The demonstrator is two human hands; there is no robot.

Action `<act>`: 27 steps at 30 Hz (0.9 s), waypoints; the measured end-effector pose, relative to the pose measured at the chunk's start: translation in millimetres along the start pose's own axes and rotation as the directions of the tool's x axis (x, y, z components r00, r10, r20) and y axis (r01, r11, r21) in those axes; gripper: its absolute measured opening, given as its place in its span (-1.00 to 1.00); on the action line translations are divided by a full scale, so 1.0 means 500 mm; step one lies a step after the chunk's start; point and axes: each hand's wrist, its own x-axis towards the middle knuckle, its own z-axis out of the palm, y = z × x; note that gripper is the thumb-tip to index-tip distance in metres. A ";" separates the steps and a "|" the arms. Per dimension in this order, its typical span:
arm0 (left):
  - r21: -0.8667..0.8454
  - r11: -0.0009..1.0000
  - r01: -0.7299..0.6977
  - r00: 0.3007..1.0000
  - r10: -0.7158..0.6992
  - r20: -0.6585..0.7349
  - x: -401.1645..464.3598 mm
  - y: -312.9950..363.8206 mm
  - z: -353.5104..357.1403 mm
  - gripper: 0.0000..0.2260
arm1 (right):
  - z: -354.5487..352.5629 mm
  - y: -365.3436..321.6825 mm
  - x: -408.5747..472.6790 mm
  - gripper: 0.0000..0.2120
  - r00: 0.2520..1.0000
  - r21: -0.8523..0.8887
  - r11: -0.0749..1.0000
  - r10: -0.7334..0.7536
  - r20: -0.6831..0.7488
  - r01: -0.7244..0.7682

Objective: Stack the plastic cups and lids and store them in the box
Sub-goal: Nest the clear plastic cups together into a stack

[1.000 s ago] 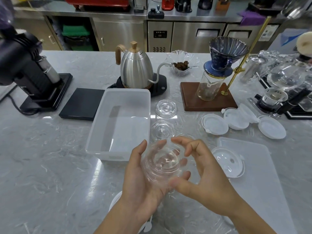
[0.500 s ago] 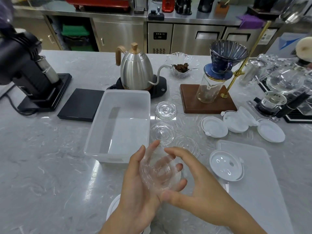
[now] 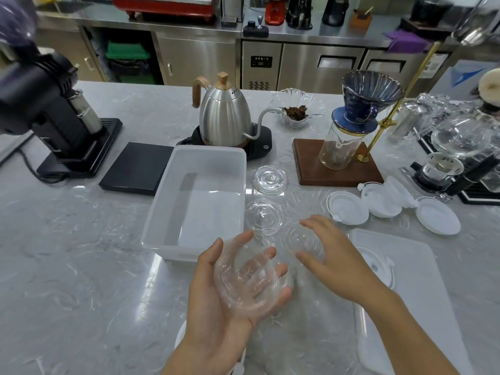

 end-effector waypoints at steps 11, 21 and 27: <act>0.031 0.999 -0.010 1.000 0.010 0.008 -0.010 0.004 0.002 -0.56 | 0.020 0.032 0.084 -0.03 0.948 -0.369 0.929 0.106 0.300 0.013; 0.039 0.999 0.009 1.000 -0.008 -0.022 -0.007 0.003 0.010 -0.54 | 0.000 0.017 0.048 -0.12 0.998 -0.040 0.999 0.034 0.056 -0.032; 0.032 0.999 0.033 0.999 -0.032 -0.035 -0.006 0.002 0.012 -0.51 | -0.020 -0.006 0.014 -0.13 1.000 0.117 0.993 0.028 -0.003 -0.028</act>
